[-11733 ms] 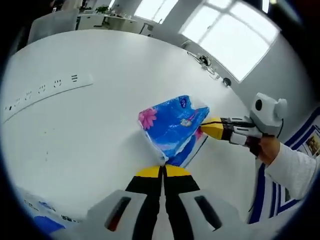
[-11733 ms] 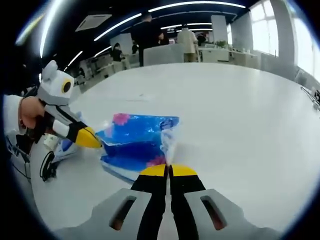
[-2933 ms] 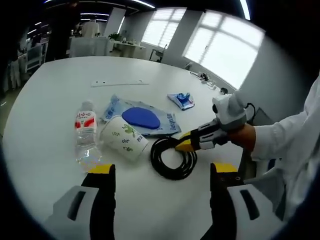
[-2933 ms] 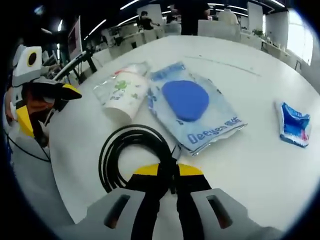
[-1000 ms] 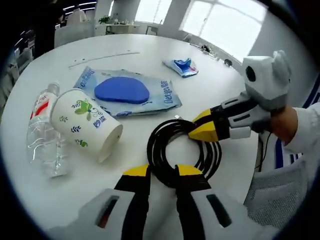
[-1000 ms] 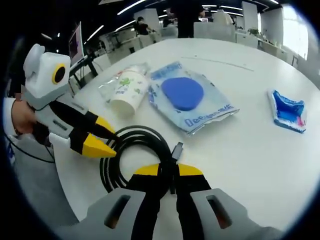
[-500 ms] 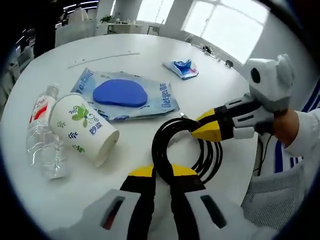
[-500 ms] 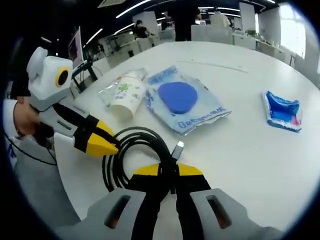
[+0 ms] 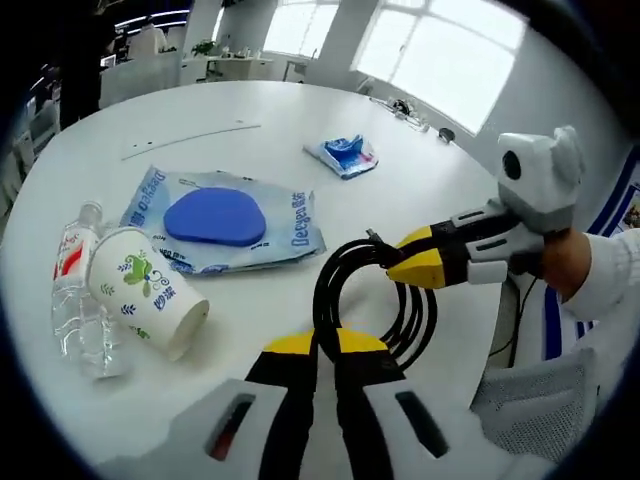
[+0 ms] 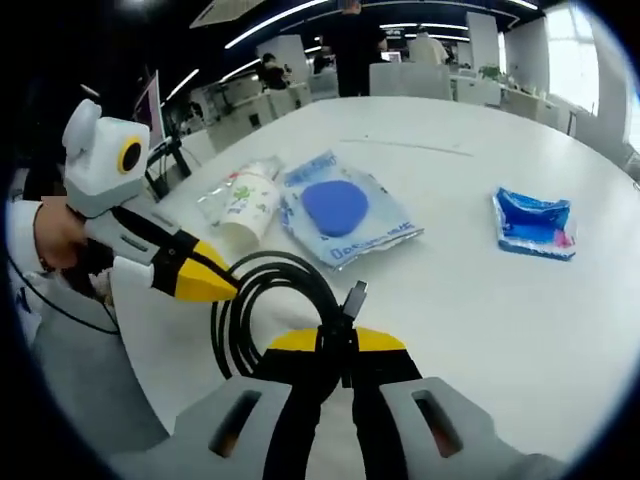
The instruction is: Arrange the tabletop items into an orderly group along one side of the table until the central work area is clear of visible clutter.
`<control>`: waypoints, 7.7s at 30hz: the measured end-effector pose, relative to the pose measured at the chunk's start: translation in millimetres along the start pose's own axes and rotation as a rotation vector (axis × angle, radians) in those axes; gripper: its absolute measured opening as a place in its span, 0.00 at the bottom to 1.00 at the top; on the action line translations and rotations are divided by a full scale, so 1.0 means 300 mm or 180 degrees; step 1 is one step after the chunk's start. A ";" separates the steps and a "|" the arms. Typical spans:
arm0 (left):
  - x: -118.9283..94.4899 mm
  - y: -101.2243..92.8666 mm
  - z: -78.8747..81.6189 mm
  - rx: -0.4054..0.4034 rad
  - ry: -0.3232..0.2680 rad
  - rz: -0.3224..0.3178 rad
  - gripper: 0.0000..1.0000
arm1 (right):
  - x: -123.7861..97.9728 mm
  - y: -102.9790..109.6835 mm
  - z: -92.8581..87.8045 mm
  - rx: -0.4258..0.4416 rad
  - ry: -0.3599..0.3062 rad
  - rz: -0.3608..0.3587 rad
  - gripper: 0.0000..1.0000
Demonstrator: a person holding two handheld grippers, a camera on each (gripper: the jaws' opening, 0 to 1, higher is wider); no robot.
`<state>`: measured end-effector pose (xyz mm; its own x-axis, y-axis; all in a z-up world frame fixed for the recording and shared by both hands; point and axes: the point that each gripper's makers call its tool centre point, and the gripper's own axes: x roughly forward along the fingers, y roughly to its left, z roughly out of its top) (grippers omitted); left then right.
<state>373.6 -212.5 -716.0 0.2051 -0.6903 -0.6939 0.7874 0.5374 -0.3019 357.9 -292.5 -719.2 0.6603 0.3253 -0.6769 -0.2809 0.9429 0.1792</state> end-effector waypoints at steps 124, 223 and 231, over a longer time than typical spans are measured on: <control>0.630 -0.188 0.427 0.0152 0.0150 -0.0107 0.15 | -0.054 -0.761 -0.028 0.0355 -0.0041 -0.0438 0.20; 0.150 -0.247 0.498 0.0497 -0.0492 -0.0344 0.81 | -0.330 -0.606 0.171 0.0252 -0.0645 -0.0602 0.70; 0.082 -0.219 0.483 0.0486 -0.0559 -0.0292 0.82 | -0.379 -0.583 0.208 0.0192 -0.0735 -0.0640 0.68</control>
<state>411.1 -334.8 -618.5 0.2160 -0.8136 -0.5398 0.8834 0.3983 -0.2469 375.4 -490.0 -629.1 0.8411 0.1330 -0.5243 -0.0913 0.9903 0.1047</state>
